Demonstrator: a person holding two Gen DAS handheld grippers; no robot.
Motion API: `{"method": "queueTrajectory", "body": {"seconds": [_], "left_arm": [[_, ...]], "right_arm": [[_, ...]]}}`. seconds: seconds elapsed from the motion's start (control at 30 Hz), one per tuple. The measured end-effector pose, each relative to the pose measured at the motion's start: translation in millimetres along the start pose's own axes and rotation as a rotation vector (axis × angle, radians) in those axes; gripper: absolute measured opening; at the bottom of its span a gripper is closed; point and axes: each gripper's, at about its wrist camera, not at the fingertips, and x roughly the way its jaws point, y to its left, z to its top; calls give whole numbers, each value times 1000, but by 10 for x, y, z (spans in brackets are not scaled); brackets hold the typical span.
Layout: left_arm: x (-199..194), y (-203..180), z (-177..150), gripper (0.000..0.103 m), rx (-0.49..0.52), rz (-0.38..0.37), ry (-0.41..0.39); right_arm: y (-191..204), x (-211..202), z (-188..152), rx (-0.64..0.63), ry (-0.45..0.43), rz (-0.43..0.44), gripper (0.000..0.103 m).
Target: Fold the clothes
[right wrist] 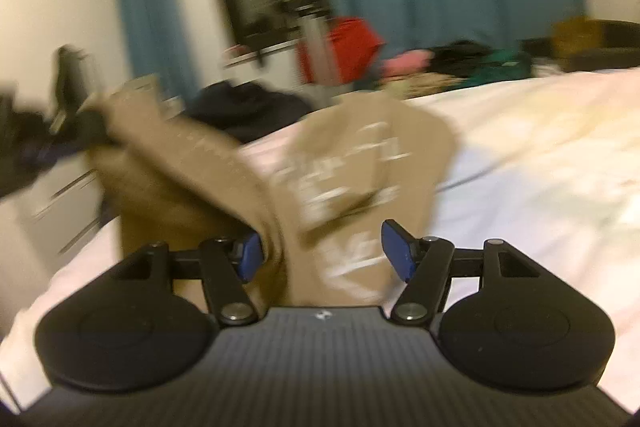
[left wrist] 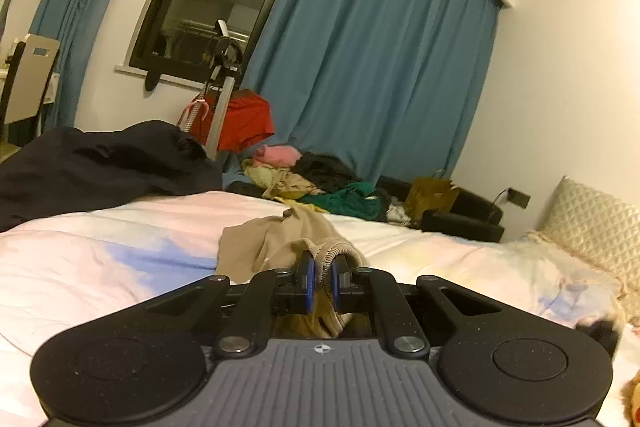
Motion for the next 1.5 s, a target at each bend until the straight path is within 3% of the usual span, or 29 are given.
{"method": "queueTrajectory", "body": {"seconds": [0.13, 0.23, 0.37, 0.43, 0.63, 0.77, 0.8, 0.93, 1.0, 1.07, 1.13, 1.23, 1.3, 1.37, 1.47, 1.5], "left_arm": [[-23, -171, -125, 9, 44, -41, 20], [-60, -332, -191, 9, 81, -89, 14], [-307, -520, -222, 9, 119, -198, -94], [-389, -556, -230, 9, 121, -206, -128], [-515, -589, -260, 9, 104, -177, -174], [-434, -491, -269, 9, 59, -114, -120], [-423, -470, -271, 9, 49, -101, -113], [-467, -429, -239, 9, 38, -86, -112], [-500, -444, -232, 9, 46, -103, -118], [-532, -495, -224, 9, 71, -121, -132], [-545, -548, -235, 9, 104, -128, -130], [-526, -553, -256, 9, 104, -126, -115], [-502, -527, -249, 9, 89, -111, -105], [-492, -496, -234, 9, 76, -94, -100], [-465, -435, -234, 9, 56, -55, -80], [-446, -409, -226, 9, 52, -35, -71]], "right_arm": [[-287, -110, 184, 42, -27, -58, 67], [-357, -321, 267, 16, -118, -105, 67], [-407, -556, 415, 15, -260, -123, 68], [-399, -533, 434, -4, -254, -128, 71], [-400, -8, 117, -77, 58, -209, 71], [-461, 227, 13, -47, 160, -249, 71], [-454, 221, 33, -49, 149, -265, 71], [-502, -130, 252, -48, -82, -376, 71], [-493, -386, 353, -72, -255, -424, 72], [-444, -533, 397, -116, -367, -458, 73], [-441, -499, 389, -151, -351, -497, 74], [-614, -104, 318, -137, -112, -461, 74], [-774, 213, 151, -64, 81, -384, 72], [-874, 444, 2, -12, 193, -351, 72], [-940, 467, 35, 44, 165, -319, 67], [-908, 376, 61, 52, 124, -305, 54]]}}
